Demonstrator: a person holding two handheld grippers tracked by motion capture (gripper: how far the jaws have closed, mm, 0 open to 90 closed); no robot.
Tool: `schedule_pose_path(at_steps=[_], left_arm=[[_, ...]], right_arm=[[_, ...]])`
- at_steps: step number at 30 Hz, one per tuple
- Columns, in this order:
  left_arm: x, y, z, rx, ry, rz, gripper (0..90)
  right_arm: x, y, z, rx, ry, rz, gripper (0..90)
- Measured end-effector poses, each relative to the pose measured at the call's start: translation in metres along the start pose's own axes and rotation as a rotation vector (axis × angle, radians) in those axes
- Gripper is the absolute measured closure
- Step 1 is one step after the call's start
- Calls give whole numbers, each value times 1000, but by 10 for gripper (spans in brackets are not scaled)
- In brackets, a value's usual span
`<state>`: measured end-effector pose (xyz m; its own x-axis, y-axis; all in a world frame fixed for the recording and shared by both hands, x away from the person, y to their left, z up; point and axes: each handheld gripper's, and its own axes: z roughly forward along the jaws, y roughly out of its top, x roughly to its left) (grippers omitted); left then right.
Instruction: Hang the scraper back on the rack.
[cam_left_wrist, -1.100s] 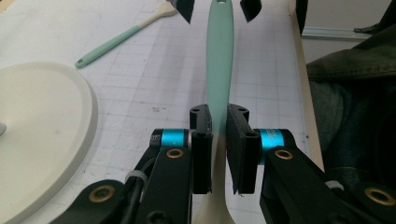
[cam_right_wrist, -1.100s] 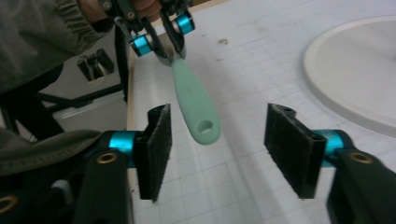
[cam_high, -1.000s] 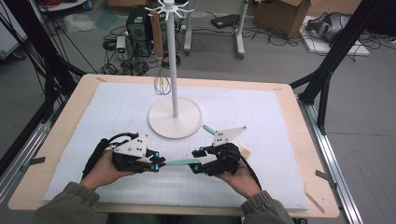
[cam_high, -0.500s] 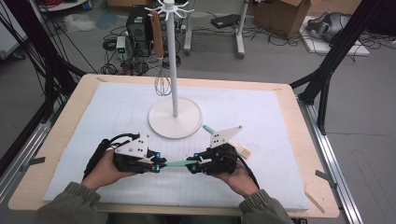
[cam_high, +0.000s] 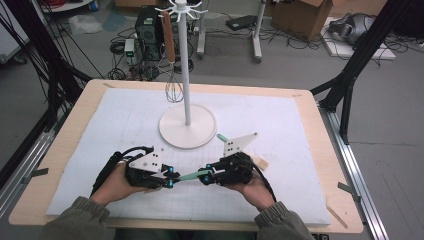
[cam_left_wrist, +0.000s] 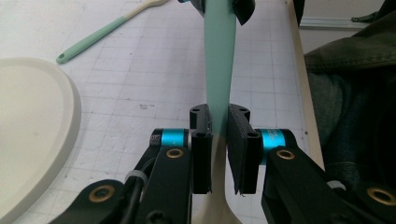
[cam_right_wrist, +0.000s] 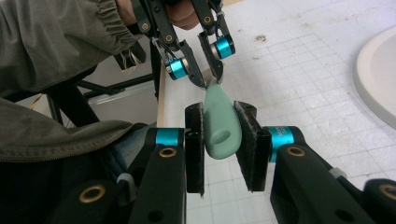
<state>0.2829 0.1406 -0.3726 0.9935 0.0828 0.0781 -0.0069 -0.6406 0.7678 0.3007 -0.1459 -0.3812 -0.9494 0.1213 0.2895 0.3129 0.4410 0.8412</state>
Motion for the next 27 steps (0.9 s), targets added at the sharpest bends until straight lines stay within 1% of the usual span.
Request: schedule_pose_path(at_steps=[1,2,3,4,5,6,7,8,9,10,11,12,13,14,15,16,18,19,20,21,22,23,24,25,26,27], left_arm=[[0,0,0,-2,-2,-1,797],[0,0,0,7,-7,0,796],[0,0,3,13,-20,-7,792],[0,0,3,13,-20,-7,788],[0,-1,6,13,-34,-14,759],[-1,-1,8,15,-33,-20,720],[0,0,12,32,-43,-32,696],[0,0,12,32,-43,-32,694],[1,0,15,27,-53,-33,692],[1,0,16,26,-60,-38,686],[1,1,17,28,-64,-38,686],[1,2,18,20,-71,-40,686],[1,3,18,15,-75,-49,686],[2,4,17,19,-82,-44,688],[2,5,16,8,-92,-50,720],[3,7,13,2,-106,-52,740],[3,9,13,-7,-108,-55,791],[3,10,11,-7,-111,-53,791],[3,10,10,-12,-105,-55,827],[3,11,9,-14,-110,-61,830],[4,11,8,-15,-110,-56,834],[3,12,7,-15,-102,-62,836],[4,12,6,-21,-102,-65,838],[4,12,4,-51,-85,-70,841],[4,12,4,-51,-85,-70,842],[5,13,3,-62,-79,-76,842]], right_arm=[[0,0,0,0,-2,-3,750],[0,0,-1,-1,-2,-11,749],[1,0,-1,1,-8,-17,751],[1,0,-1,1,-8,-17,751],[2,1,1,8,-4,-34,764],[4,1,2,19,-22,-50,773],[3,1,2,19,-15,-59,814],[3,1,2,19,-15,-59,814],[5,2,2,17,-2,-70,819],[6,3,3,27,-12,-87,820],[6,3,3,27,-12,-87,820],[7,4,3,18,-7,-94,821],[7,4,3,18,-7,-94,821],[8,5,3,21,-13,-103,822],[10,6,3,20,-10,-120,824],[11,7,3,21,-9,-125,824],[12,10,3,17,-6,-137,824],[12,10,3,17,-6,-137,824],[13,12,3,5,-11,-141,823],[14,12,2,1,-6,-138,822],[14,13,2,-9,-6,-140,820],[14,13,2,-15,-13,-143,819],[15,14,1,-23,-14,-143,814],[15,14,1,-37,-19,-143,806],[15,14,-1,-54,-27,-137,794],[15,14,-1,-54,-27,-137,794]])
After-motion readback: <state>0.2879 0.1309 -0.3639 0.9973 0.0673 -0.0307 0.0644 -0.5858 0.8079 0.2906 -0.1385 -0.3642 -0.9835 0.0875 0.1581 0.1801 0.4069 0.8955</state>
